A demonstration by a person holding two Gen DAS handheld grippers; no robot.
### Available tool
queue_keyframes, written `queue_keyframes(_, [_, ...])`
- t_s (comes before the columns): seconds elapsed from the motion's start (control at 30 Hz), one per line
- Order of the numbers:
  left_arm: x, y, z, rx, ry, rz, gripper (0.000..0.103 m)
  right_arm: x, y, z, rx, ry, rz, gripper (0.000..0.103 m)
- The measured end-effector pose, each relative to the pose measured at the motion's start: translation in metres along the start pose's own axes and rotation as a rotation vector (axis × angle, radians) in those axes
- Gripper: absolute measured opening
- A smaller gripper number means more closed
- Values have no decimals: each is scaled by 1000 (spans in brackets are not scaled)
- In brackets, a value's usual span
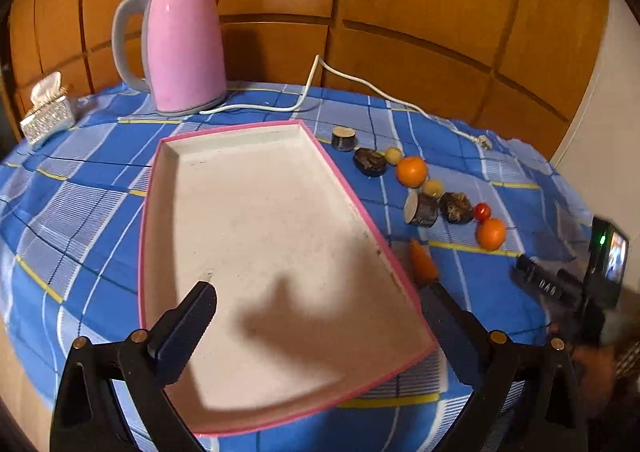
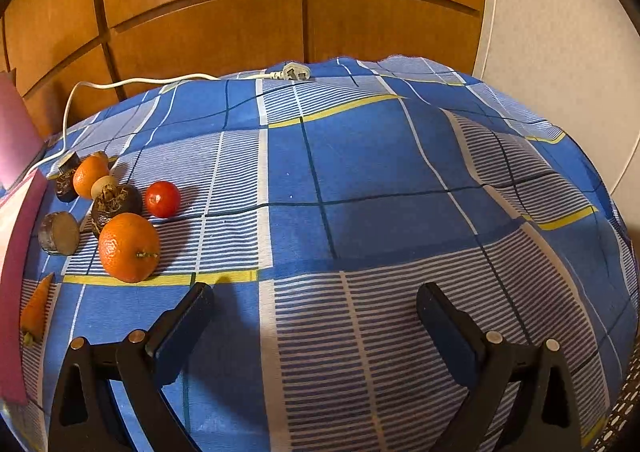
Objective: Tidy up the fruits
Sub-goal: 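Move the left tool to the brown cylindrical piece and close on it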
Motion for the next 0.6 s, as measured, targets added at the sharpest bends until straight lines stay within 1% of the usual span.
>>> queue_keyframes(0.07, [-1,-6,1,-12,13,-8,103,-9,1,2,-11,38,-22,102])
queue_keyframes(0.1, [-3,-9,0,-15,38,-12,103,-14,0,2,-10,40,-42,102])
queue_keyframes(0.17, [-7,-15,-6,3,72,-20,103,-18,-2,-1,-2,42,-62,103])
queue_keyframes(0.23, [-13,-23,-13,20,97,-44,103,-16,-2,-1,-5,48,-51,103])
queue_keyframes(0.33, [-19,-35,-23,21,95,-75,103,-16,-2,0,-7,47,-52,103])
queue_keyframes(0.5, [-26,-63,-42,23,111,-98,103,-17,-2,1,-14,52,-49,103])
queue_keyframes(0.6, [-31,-80,-55,45,76,-134,103,-17,-2,1,-16,54,-46,103])
Point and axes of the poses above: each gripper's, at about its wrist camera, not at the fingertips, and z roughly against the way its jaws point, x to its left, y to its underside, the point moved 6 cm from there along -z, roughly the way its jaws point, and after that the axes turned 1 degree about -x, right-handed, at the moved point
